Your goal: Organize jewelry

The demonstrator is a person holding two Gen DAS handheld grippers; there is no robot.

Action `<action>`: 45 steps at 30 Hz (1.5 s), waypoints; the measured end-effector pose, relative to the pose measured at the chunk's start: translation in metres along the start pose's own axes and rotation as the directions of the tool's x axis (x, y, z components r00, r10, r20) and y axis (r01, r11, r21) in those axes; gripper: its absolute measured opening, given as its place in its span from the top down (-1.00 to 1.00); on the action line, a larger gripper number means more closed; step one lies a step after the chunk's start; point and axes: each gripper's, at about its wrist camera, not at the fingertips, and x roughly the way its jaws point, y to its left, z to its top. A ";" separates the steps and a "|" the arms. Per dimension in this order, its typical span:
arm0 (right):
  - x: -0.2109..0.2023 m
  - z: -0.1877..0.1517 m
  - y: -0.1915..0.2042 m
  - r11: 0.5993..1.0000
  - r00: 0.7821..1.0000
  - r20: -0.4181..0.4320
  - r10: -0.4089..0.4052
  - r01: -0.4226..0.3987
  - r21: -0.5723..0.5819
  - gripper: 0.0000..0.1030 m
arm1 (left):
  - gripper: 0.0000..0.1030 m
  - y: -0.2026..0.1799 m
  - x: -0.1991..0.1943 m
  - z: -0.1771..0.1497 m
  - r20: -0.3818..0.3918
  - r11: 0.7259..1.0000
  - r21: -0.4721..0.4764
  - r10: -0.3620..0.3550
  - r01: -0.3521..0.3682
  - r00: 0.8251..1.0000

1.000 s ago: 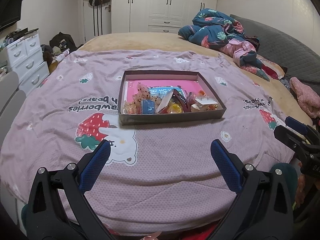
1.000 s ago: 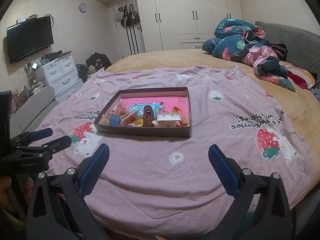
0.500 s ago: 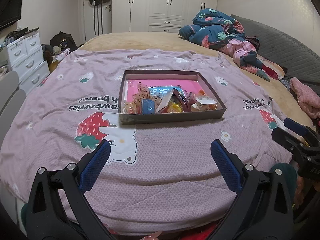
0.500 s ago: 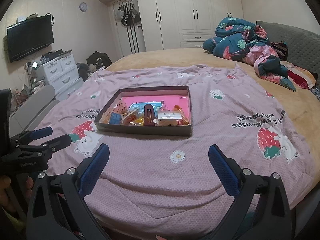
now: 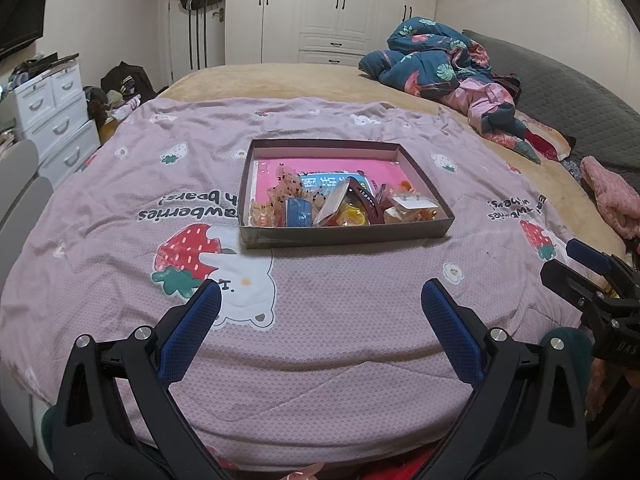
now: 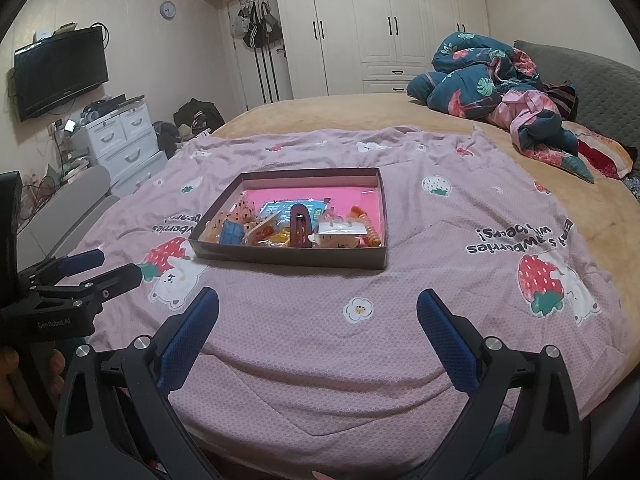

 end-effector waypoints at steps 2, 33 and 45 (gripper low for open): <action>0.001 0.001 0.000 1.000 1.000 -0.001 0.000 0.000 -0.004 -0.92 | -0.82 0.001 0.002 0.000 -0.004 1.000 0.003 0.003 -0.003 1.000; 0.004 0.000 -0.002 1.000 1.000 -0.010 -0.025 0.025 -0.009 -0.92 | -0.82 -0.003 0.009 -0.004 -0.042 1.000 0.001 -0.016 0.016 0.999; 0.001 0.011 -0.028 0.997 0.997 0.021 -0.069 0.068 0.045 -0.92 | -0.82 0.008 0.032 0.001 -0.069 0.998 -0.053 0.014 -0.017 0.997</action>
